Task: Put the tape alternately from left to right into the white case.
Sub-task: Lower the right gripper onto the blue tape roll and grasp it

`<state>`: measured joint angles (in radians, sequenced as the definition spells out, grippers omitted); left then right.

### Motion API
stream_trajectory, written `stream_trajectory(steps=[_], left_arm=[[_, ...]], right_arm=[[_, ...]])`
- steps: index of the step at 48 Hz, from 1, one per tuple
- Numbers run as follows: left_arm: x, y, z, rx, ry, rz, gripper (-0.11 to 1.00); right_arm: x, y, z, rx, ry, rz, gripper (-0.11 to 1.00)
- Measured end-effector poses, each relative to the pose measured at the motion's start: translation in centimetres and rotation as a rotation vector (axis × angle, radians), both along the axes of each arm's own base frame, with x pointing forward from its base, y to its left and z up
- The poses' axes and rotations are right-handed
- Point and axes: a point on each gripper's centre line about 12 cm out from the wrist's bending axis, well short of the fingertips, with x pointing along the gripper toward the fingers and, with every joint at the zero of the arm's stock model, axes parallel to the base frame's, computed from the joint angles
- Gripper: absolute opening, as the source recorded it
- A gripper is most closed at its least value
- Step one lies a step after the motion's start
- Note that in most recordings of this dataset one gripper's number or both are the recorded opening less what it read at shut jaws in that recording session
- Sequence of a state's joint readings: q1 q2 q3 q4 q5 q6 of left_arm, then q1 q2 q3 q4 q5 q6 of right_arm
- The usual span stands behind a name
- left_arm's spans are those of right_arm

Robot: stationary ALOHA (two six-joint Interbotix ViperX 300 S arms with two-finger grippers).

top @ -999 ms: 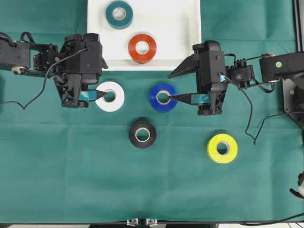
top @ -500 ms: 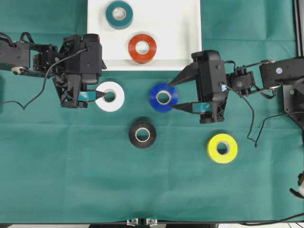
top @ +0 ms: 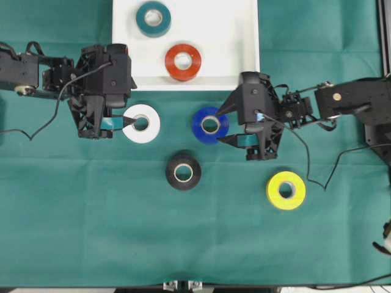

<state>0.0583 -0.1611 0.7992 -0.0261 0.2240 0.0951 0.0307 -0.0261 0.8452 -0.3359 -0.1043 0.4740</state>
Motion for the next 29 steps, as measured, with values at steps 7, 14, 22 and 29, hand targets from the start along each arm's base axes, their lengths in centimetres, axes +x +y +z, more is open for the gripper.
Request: stream_trajectory(steps=[7,14,22,29], left_arm=[[0.0,0.0,0.0,0.000,-0.002,0.000,0.65],[0.0,0.0,-0.1,0.000,0.003,0.000,0.65],[0.0,0.0,0.0,0.000,0.003,0.000,0.65],[0.0,0.0,0.0,0.000,0.003,0.000,0.65]], right_arm=[[0.6,0.2,-0.5,-0.001,0.015,0.002,0.71],[0.8,0.2,-1.4,-0.002,0.040,0.004,0.71],[1.0,0.2,-2.1,0.001,0.057,0.001,0.71],[1.2,0.2,-2.5,0.001,0.066,0.001,0.71]])
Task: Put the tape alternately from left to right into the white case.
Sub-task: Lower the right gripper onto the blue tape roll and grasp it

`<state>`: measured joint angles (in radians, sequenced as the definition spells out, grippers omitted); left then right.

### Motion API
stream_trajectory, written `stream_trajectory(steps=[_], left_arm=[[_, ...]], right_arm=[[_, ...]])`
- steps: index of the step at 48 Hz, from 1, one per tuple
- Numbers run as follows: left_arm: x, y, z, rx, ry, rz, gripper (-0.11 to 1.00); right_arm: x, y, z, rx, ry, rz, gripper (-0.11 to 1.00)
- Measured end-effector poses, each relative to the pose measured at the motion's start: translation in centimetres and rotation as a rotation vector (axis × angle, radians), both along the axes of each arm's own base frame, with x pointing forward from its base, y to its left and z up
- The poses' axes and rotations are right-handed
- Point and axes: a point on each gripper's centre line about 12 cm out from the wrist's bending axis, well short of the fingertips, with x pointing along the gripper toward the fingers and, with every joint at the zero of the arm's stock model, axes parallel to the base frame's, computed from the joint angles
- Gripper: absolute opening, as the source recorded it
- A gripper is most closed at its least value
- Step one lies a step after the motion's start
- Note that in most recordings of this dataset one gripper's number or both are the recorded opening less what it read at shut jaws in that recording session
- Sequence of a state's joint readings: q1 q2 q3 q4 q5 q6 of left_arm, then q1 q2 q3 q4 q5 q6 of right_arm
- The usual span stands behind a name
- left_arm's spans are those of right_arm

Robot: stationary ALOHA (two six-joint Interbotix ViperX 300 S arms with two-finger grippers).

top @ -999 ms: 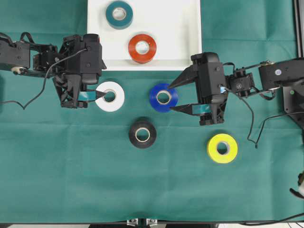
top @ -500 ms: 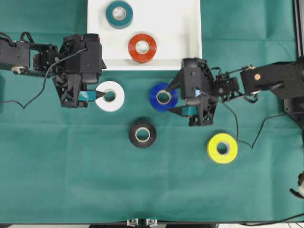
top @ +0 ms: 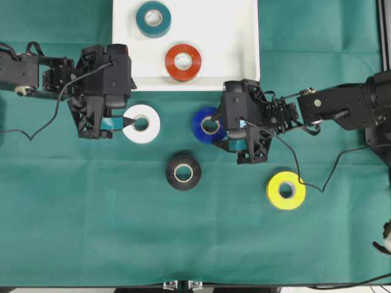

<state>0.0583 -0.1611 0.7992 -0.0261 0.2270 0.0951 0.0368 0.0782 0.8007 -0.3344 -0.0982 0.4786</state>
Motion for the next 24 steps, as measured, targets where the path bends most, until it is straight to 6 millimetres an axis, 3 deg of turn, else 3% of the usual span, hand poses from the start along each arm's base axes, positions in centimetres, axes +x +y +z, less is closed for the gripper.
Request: stream_trajectory(steps=[24], left_arm=[[0.0,0.0,-0.1,0.000,0.002,-0.002,0.65]], right_arm=[[1.3,0.1,-1.6,0.008,0.045,-0.015,0.71]])
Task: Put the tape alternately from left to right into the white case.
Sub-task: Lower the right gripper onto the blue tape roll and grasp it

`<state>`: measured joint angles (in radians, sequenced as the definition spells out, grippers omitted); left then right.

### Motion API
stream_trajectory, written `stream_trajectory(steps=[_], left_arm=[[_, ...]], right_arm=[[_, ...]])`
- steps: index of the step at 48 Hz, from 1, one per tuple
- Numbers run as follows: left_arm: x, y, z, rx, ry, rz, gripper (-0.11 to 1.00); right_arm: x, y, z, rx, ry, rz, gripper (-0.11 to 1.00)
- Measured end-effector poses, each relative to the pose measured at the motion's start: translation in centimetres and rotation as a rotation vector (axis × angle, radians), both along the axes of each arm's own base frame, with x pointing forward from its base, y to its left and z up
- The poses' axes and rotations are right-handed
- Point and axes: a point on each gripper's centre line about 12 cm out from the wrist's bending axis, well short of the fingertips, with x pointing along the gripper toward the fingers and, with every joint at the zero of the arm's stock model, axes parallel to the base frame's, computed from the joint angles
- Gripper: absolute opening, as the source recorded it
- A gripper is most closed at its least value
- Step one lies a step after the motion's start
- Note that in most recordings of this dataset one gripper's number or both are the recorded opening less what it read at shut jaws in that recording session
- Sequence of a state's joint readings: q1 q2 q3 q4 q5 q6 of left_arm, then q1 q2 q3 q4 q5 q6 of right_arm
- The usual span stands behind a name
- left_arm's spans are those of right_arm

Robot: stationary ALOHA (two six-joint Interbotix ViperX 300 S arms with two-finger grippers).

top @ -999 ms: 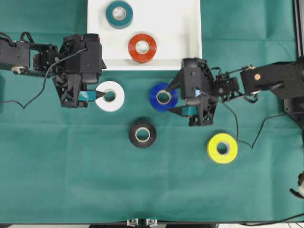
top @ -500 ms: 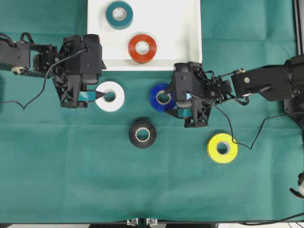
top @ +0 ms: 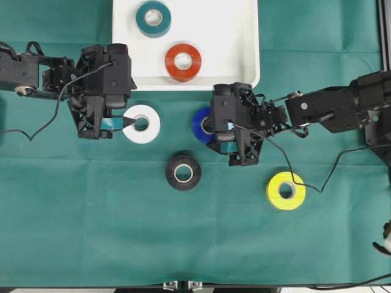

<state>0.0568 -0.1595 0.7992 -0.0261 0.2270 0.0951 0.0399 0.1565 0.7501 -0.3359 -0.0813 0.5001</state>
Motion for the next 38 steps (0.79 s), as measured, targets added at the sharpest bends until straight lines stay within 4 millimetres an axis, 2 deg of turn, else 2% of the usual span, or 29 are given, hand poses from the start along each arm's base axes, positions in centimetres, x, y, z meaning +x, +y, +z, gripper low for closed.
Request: stream_trajectory(steps=[16,21,25,27,38], left_arm=[[0.04,0.00,0.10,0.000,-0.003,0.000,0.65],[0.04,0.01,0.05,0.001,-0.001,-0.001,0.65],[0.00,0.05,0.00,0.000,0.000,0.002,0.65],[0.04,0.05,0.05,0.000,-0.002,0.002,0.65],[0.04,0.00,0.10,-0.001,-0.003,0.001,0.65]], right_arm=[[0.37,0.01,-0.09,-0.010,0.029,-0.008,0.67],[0.42,0.01,-0.11,-0.010,0.029,-0.008,0.57],[0.41,0.06,-0.06,-0.008,0.029,-0.009,0.37],[0.46,0.01,-0.02,-0.007,0.028,-0.012,0.31],[0.48,-0.01,0.53,-0.009,0.015,-0.012,0.32]])
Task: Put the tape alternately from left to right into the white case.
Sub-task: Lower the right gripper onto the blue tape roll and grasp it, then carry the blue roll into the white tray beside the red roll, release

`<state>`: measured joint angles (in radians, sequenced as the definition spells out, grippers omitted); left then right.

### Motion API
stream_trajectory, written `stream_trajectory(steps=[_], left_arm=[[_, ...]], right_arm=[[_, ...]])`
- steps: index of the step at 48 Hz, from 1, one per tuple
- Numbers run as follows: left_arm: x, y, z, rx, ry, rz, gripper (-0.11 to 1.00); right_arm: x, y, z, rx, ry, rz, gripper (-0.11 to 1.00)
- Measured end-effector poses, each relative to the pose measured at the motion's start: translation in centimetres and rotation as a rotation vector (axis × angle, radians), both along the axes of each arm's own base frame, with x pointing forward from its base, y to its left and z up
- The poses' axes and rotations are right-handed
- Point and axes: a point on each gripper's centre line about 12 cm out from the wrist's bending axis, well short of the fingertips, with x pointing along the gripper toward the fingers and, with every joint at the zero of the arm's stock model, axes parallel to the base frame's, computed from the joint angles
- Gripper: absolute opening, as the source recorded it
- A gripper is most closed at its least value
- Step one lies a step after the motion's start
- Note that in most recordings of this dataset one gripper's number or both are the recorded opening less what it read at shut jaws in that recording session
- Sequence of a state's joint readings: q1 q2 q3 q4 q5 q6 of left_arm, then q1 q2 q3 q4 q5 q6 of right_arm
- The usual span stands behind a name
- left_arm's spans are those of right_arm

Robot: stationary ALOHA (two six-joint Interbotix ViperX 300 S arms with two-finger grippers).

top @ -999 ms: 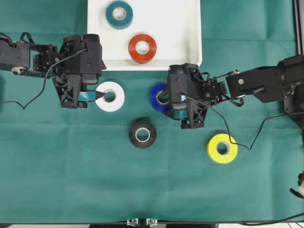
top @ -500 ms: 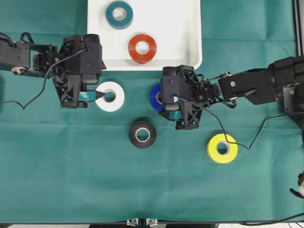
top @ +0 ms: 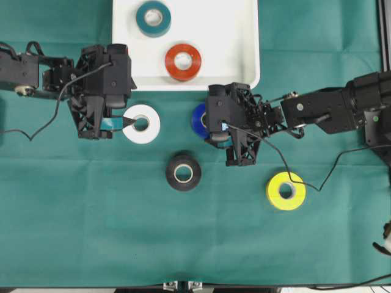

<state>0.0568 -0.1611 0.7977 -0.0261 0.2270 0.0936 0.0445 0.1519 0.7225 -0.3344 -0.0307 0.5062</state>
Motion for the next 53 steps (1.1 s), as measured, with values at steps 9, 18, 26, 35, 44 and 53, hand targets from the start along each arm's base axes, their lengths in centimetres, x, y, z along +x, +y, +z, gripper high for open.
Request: stream_trajectory(steps=[9,18,26,35,44,53], left_arm=[[0.0,0.0,-0.1,0.001,0.002,-0.001,0.65],[0.0,0.0,0.0,0.001,0.003,-0.001,0.65],[-0.1,0.0,-0.1,0.000,0.011,0.000,0.65],[-0.1,0.0,-0.1,0.000,0.012,0.000,0.65],[-0.1,0.0,-0.1,0.000,0.012,-0.001,0.65],[-0.1,0.0,-0.1,0.000,0.012,0.000,0.65]], right_arm=[[0.0,0.4,1.0,0.002,-0.027,0.010,0.31],[-0.1,0.9,3.9,0.005,-0.104,0.026,0.30],[-0.7,0.9,6.5,0.009,-0.170,0.027,0.30],[-1.1,0.9,6.8,0.001,-0.178,0.035,0.30],[-1.2,0.0,6.6,-0.006,-0.161,0.009,0.30],[-1.6,-2.5,6.1,-0.025,-0.113,-0.064,0.30]])
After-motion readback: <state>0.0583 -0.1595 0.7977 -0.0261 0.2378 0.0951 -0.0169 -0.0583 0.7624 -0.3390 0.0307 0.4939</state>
